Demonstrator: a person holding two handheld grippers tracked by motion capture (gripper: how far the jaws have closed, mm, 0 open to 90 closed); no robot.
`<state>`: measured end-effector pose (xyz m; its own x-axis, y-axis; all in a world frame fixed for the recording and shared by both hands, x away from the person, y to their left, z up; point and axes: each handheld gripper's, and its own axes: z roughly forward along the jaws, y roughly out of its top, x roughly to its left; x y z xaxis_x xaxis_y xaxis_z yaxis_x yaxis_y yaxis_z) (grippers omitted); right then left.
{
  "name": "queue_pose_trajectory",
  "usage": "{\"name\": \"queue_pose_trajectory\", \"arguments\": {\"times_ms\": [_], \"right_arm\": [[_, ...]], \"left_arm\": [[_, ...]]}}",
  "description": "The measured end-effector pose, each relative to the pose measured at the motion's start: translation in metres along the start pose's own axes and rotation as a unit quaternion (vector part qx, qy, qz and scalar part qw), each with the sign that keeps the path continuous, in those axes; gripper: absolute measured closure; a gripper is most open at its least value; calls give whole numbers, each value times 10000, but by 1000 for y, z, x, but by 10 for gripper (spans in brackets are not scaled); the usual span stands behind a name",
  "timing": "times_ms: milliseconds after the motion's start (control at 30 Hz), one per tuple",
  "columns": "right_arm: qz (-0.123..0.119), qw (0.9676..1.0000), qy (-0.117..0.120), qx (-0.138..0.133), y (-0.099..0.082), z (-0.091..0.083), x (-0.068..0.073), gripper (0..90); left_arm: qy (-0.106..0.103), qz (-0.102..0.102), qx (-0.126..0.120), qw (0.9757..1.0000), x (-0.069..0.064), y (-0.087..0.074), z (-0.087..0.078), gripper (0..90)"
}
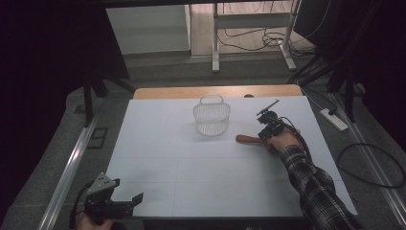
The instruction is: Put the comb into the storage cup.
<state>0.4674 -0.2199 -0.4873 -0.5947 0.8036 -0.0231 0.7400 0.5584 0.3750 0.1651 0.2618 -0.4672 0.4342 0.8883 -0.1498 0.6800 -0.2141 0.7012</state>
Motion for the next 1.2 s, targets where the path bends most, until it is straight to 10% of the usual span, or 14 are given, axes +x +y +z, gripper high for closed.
{"name": "queue_pose_trajectory", "arguments": {"times_ms": [1200], "right_arm": [[-390, 9981, 472, -101, -46, -26, 37, 891]], "left_arm": [[18, 10, 12, 10000, -1, 0, 0, 29]]}}
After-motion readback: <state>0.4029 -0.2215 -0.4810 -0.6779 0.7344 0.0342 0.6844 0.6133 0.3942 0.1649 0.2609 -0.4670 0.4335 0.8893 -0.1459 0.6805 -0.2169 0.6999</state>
